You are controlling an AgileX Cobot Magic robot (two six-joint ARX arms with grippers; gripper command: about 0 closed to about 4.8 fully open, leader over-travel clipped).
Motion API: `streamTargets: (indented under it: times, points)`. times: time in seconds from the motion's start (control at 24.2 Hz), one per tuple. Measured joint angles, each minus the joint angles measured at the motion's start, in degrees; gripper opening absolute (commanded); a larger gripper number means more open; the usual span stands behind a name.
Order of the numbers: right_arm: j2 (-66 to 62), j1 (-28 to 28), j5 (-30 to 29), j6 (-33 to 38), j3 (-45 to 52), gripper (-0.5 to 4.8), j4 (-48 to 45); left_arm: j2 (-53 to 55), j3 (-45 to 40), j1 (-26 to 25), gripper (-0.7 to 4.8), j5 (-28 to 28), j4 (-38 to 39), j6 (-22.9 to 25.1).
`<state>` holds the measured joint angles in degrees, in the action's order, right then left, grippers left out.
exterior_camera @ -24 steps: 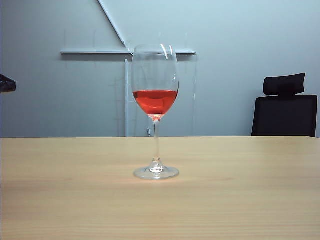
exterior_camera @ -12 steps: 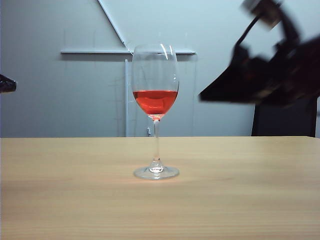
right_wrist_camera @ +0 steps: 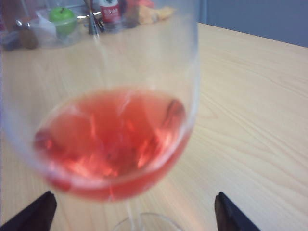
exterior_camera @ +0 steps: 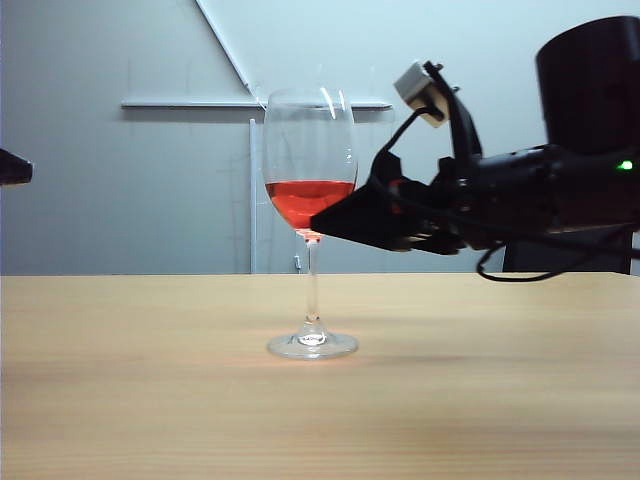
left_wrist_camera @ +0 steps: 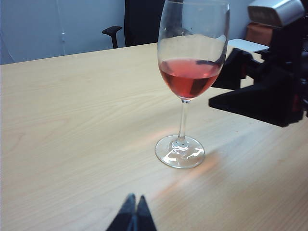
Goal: Gently pick up the goblet, rotate it counterclockwise for two full turns (viewing from above), and then place it back on the table.
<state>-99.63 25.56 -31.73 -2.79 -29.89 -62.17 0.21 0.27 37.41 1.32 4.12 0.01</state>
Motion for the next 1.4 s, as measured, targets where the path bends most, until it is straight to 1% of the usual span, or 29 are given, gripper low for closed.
streamTargets:
  times: [0.04,0.25,0.54,0.66,0.7,0.83,0.95,1.03,1.07,1.24,1.32,1.4]
  points:
    - [-0.28,0.02,-0.04,0.02,-0.79,4.5,0.39,0.0,0.0,0.0,-0.05,0.02,0.0,0.0]
    - [-3.3,0.17,-1.68,0.04,-3.39,4.48,1.66,0.0,0.0,0.0,-0.05,0.02,0.0,0.0]
    - [-5.99,1.92,-1.77,0.04,-5.31,4.47,1.6,0.02,0.0,0.0,-0.05,0.02,0.0,0.0]
    - [-7.06,3.08,-1.25,0.0,-5.99,3.84,1.68,0.02,0.0,0.0,-0.05,0.0,0.0,0.0]
    - [-7.19,3.34,-0.96,-0.09,-6.16,3.84,1.66,0.02,0.0,0.0,-0.05,0.0,0.0,0.0]
    - [-7.67,4.0,-0.28,-0.15,-6.25,3.34,1.68,0.02,0.0,0.0,-0.05,0.02,0.0,0.0]
    - [-7.82,4.59,1.05,-0.2,-6.36,3.14,1.66,0.02,0.0,0.0,-0.05,0.02,0.0,0.0]
    - [-7.82,4.76,1.29,-0.17,-6.62,2.88,1.6,0.02,0.0,0.0,-0.05,0.02,0.0,0.0]
    - [-7.82,4.87,1.29,-0.17,-6.62,2.42,1.53,0.02,0.0,0.0,-0.05,0.0,0.0,0.0]
    - [-7.82,4.85,1.84,-0.17,-6.62,1.77,1.55,0.02,0.0,0.0,-0.05,0.0,0.0,0.0]
    - [-7.85,4.87,2.05,-0.04,-6.62,1.34,1.55,0.04,0.0,0.0,-0.05,0.02,0.0,0.0]
    - [-7.85,4.83,2.29,0.0,-6.62,1.33,1.53,0.04,0.0,0.0,-0.05,0.0,0.0,0.0]
